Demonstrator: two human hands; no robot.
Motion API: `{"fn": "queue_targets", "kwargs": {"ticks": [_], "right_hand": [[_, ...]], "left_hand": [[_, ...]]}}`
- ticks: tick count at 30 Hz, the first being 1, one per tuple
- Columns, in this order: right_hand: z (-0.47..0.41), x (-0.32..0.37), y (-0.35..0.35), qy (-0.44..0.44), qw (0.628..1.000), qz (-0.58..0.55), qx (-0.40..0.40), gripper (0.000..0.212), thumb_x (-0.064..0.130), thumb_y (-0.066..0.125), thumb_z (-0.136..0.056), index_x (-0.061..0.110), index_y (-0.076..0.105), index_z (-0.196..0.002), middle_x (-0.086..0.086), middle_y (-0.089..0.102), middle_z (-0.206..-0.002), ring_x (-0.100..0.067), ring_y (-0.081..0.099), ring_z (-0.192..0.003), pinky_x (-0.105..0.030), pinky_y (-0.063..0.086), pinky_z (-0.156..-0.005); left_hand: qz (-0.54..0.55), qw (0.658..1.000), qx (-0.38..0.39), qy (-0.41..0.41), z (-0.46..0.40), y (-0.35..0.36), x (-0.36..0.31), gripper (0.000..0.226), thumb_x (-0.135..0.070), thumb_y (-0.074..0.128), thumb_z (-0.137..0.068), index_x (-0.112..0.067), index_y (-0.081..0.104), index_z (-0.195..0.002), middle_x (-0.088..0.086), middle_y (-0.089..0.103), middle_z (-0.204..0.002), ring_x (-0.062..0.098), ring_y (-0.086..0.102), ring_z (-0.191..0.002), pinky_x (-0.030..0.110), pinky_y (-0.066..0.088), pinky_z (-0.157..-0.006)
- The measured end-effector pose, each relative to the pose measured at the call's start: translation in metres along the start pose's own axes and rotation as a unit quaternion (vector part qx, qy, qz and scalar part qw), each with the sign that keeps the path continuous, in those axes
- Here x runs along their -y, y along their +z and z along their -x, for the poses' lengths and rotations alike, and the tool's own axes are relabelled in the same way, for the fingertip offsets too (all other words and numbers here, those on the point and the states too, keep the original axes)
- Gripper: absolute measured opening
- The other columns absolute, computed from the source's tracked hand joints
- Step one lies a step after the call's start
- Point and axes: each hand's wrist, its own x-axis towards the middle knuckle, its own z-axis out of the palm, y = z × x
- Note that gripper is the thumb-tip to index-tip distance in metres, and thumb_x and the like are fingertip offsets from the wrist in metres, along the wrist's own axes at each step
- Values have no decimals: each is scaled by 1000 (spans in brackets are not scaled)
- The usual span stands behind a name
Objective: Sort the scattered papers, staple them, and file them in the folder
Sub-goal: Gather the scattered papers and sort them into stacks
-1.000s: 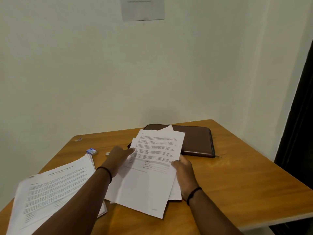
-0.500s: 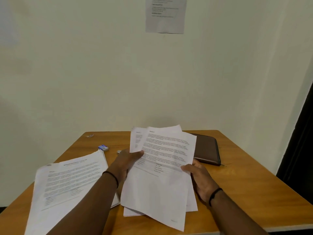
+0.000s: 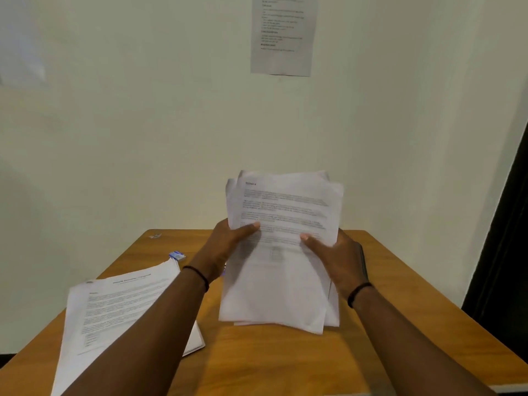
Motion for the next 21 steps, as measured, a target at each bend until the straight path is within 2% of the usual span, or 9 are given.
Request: {"fn": "queue_targets", "kwargs": {"ticks": [2, 4, 7, 10, 13, 15, 17, 19, 21], "right_hand": [[17, -30, -2, 34, 999, -22, -7, 29, 20, 80, -80, 20, 71, -108, 2, 76, -102, -11, 72, -94, -22, 58, -75], [36, -60, -4, 77, 996, -34, -9, 34, 19, 81, -78, 21, 70, -110, 1, 76, -106, -17, 72, -98, -30, 59, -78], [45, -74, -3, 85, 996, -1, -31, 35, 21, 84, -77, 26, 69, -107, 7, 75, -104, -12, 70, -98, -26, 58, -77], [30, -58, -2, 56, 998, 1, -37, 28, 20, 82, -80, 25, 70, -105, 8, 75, -100, -7, 71, -93, -24, 59, -74], [19, -46, -4, 31, 999, 1, -34, 22, 19, 80, -82, 29, 71, -100, 14, 75, -94, -3, 71, -89, -20, 57, -70], [25, -57, -6, 51, 998, 7, -38, 22, 21, 81, -81, 31, 70, -97, 14, 75, -92, -5, 71, -88, -20, 56, -70], [41, -78, -7, 82, 996, 26, -39, 28, 25, 81, -80, 30, 69, -104, 13, 74, -98, -8, 70, -93, -22, 56, -74], [57, -93, -6, 95, 994, 45, -30, 31, 28, 80, -81, 30, 66, -108, 13, 72, -104, -9, 68, -98, -24, 55, -79], [60, -94, -2, 92, 994, 49, -27, 28, 28, 80, -82, 33, 65, -105, 15, 71, -102, -6, 68, -97, -22, 54, -78]], "left_hand": [[0, 1000, -3, -17, 13, 2, 19, 47, -31, 80, -78, -15, 69, -121, 3, 73, -117, 21, 71, -105, 37, 55, -93], [3, 999, -3, -37, 29, 6, 42, 50, -35, 79, -73, -17, 70, -119, 2, 74, -116, 23, 71, -103, 40, 56, -92], [12, 999, -10, -38, 40, 12, 56, 59, -41, 81, -65, -19, 70, -118, -1, 75, -114, 23, 71, -103, 34, 58, -84], [13, 999, -28, -15, 33, 14, 43, 50, -35, 79, -71, -20, 70, -118, -2, 75, -112, 20, 72, -100, 31, 58, -80], [15, 999, -35, 3, 25, 15, 31, 49, -38, 76, -74, -20, 69, -119, -4, 75, -113, 15, 72, -99, 28, 58, -81], [12, 999, -42, -6, 29, 15, 35, 44, -37, 76, -75, -22, 70, -116, -5, 75, -110, 15, 72, -96, 25, 58, -75], [2, 998, -51, -33, 38, 17, 50, 32, -34, 79, -80, -25, 70, -110, -4, 76, -107, 12, 73, -91, 22, 57, -70], [-1, 997, -58, -52, 46, 17, 65, 23, -25, 75, -86, -28, 68, -107, -4, 75, -108, 8, 72, -89, 22, 57, -70], [-8, 997, -54, -57, 50, 16, 72, 23, -20, 71, -89, -28, 66, -110, -7, 73, -109, 8, 72, -91, 21, 56, -72]]}}
